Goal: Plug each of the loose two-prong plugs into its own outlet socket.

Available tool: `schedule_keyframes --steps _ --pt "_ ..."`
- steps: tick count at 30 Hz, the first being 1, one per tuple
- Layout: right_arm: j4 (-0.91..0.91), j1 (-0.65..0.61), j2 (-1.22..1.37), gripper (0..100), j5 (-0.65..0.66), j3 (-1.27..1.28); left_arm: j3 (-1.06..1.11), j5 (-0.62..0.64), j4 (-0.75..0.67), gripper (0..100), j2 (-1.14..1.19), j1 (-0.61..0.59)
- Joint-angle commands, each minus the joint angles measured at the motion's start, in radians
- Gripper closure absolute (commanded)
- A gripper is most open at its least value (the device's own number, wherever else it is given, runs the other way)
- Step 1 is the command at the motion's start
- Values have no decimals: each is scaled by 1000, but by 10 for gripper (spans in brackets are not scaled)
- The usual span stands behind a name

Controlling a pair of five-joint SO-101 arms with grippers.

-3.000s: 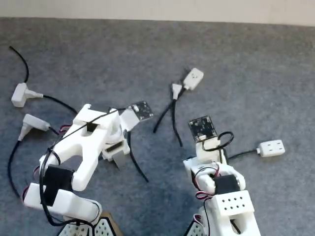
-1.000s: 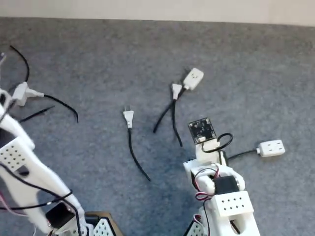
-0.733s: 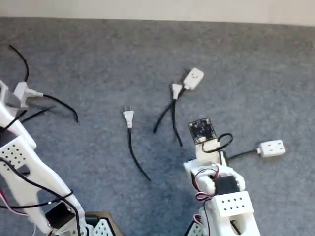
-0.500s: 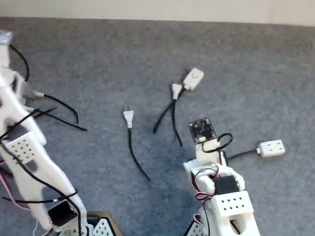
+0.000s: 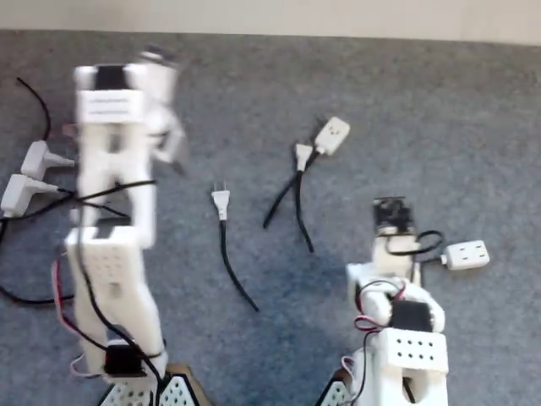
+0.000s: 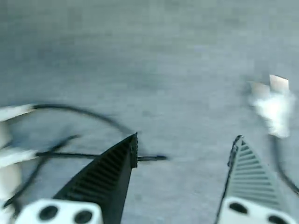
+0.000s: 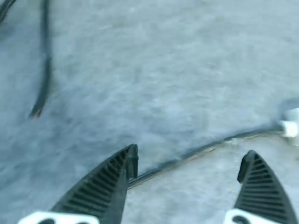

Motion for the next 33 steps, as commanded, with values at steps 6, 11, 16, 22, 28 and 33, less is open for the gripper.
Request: schedule_keyframes --steps 6,11,16,22,28,33 --pt "-130 245 -12 669 -12 -93 41 6 2 681 -91 248" --pt "-246 387 -12 669 -11 -18 42 5 2 684 -91 269" --pt "-312 369 -8 669 -11 13 114 6 2 684 -93 263" --pt "-314 447 228 670 -57 -119 180 3 2 684 -101 151" --pt "-308 472 762 670 -141 -403 180 -52 2 684 -97 54" --pt "-309 473 1119 670 -155 -579 180 -55 2 684 -96 27"
